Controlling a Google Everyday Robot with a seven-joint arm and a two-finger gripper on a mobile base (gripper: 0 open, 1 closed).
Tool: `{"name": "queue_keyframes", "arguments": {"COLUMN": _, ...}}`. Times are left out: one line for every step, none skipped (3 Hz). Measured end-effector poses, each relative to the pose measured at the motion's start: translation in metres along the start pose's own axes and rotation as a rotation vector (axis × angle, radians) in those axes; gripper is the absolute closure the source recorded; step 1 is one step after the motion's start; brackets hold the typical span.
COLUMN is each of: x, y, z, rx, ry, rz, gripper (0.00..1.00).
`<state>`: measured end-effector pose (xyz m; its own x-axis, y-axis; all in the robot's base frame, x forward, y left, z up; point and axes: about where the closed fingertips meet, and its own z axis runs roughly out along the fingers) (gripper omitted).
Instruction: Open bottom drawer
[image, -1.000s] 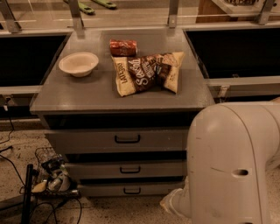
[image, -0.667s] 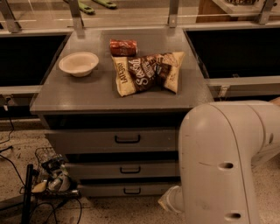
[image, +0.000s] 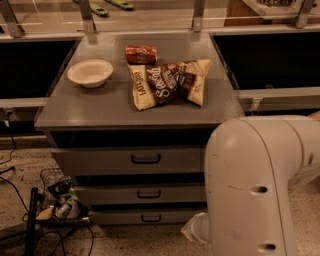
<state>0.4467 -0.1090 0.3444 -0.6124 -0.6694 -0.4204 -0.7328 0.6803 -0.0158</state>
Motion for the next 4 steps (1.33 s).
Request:
{"name": "queue_keyframes", "arguments": {"x": 0.000, "y": 0.000, "z": 0.000, "rx": 0.000, "ry": 0.000, "rz": 0.000, "gripper": 0.21}}
{"name": "queue_keyframes", "arguments": {"x": 0.000, "y": 0.000, "z": 0.000, "rx": 0.000, "ry": 0.000, "rz": 0.000, "gripper": 0.00}}
{"name": "queue_keyframes", "arguments": {"x": 0.000, "y": 0.000, "z": 0.000, "rx": 0.000, "ry": 0.000, "rz": 0.000, "gripper": 0.00}}
{"name": "queue_keyframes", "arguments": {"x": 0.000, "y": -0.001, "z": 0.014, "rx": -0.008, "ry": -0.015, "rz": 0.006, "gripper": 0.00}}
